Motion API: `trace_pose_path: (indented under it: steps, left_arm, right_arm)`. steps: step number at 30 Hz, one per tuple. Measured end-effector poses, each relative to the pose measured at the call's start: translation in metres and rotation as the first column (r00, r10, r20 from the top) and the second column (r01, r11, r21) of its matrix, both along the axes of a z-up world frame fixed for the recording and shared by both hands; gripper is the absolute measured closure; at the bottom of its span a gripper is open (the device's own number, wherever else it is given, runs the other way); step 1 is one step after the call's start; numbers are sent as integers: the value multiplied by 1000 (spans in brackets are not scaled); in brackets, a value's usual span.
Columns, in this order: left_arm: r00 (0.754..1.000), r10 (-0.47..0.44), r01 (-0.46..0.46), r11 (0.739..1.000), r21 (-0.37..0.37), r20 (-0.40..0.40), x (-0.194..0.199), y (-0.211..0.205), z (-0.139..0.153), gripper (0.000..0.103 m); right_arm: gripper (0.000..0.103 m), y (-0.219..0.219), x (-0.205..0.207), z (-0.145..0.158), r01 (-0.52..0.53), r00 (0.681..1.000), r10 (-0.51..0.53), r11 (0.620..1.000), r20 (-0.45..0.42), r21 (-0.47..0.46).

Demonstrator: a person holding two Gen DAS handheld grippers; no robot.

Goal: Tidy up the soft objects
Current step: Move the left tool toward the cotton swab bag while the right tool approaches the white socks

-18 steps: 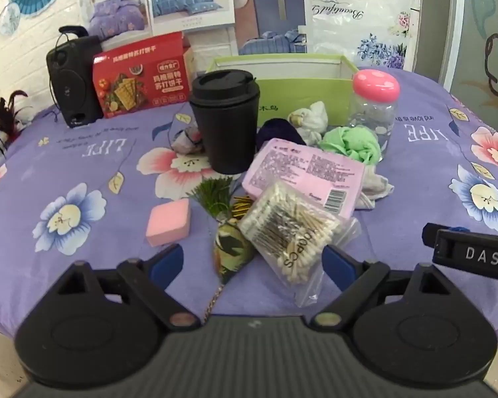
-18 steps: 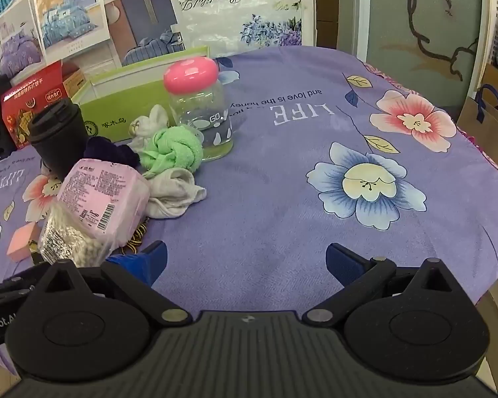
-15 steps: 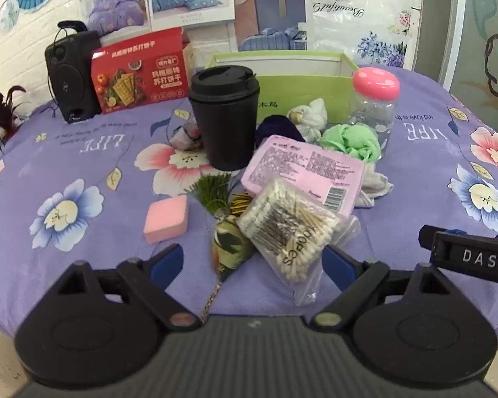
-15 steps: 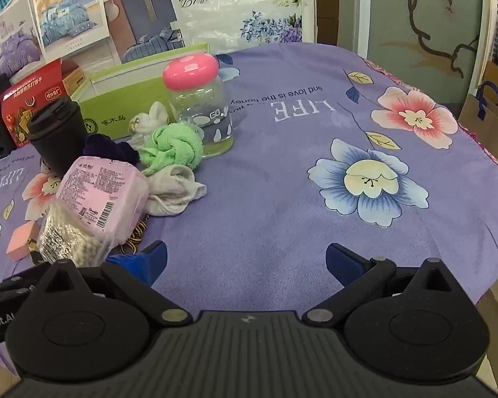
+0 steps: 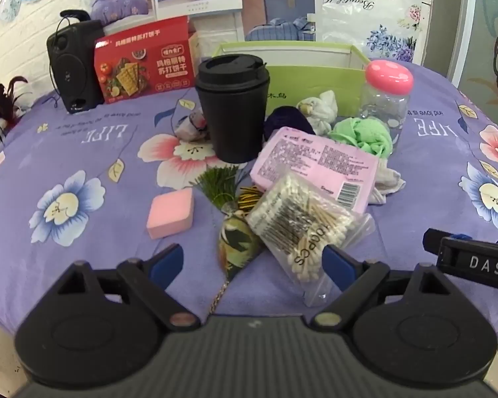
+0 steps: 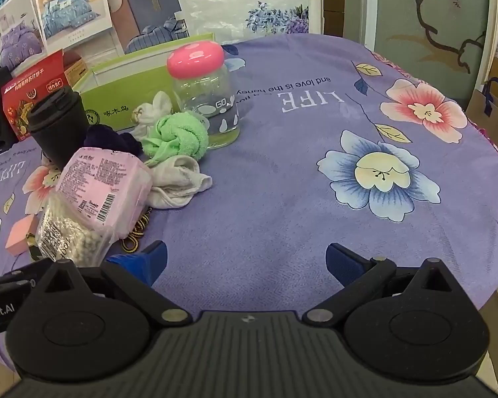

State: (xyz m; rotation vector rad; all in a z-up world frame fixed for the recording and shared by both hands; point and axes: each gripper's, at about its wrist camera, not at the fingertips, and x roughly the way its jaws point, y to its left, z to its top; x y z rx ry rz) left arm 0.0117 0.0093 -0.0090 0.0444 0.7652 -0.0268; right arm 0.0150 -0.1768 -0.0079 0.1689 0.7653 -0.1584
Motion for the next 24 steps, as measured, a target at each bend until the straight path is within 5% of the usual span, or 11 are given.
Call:
trace_pose_path:
  steps: [24]
  left_arm:
    - [999, 26, -27, 999, -18, -25, 16, 9, -2, 13]
  right_arm:
    - [13, -3, 11, -5, 5, 1000, -5, 1000, -6, 15]
